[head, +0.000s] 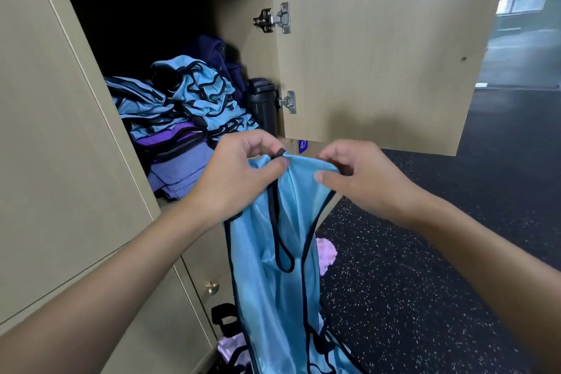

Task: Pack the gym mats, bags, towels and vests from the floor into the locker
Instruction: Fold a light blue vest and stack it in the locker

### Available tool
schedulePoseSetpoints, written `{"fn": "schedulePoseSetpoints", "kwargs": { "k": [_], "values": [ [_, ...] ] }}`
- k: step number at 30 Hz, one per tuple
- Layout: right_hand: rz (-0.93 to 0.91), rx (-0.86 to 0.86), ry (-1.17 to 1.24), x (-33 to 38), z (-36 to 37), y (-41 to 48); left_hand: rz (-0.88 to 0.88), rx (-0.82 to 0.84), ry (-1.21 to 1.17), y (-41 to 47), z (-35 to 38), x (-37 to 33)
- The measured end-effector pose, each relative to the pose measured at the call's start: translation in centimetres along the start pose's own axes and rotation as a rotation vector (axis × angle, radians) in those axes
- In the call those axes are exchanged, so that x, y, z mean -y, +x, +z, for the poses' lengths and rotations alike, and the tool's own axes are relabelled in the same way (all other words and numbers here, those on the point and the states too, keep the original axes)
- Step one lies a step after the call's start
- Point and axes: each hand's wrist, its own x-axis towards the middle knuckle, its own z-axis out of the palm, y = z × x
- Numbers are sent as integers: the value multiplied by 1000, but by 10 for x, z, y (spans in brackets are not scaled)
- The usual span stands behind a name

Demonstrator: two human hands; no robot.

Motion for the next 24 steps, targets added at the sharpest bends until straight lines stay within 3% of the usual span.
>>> {"fn": "schedulePoseSetpoints", "kwargs": {
  "k": [6,11,24],
  "values": [
    [-34,-215,186,0,-4,3,-73,-35,-52,4,-10,4],
    [-68,-269,247,4,-1,5,-57,-28,-107,6,-12,1],
    [25,198,415,16,-8,-8,19,-5,-66,5,-14,-3]
  ]
}}
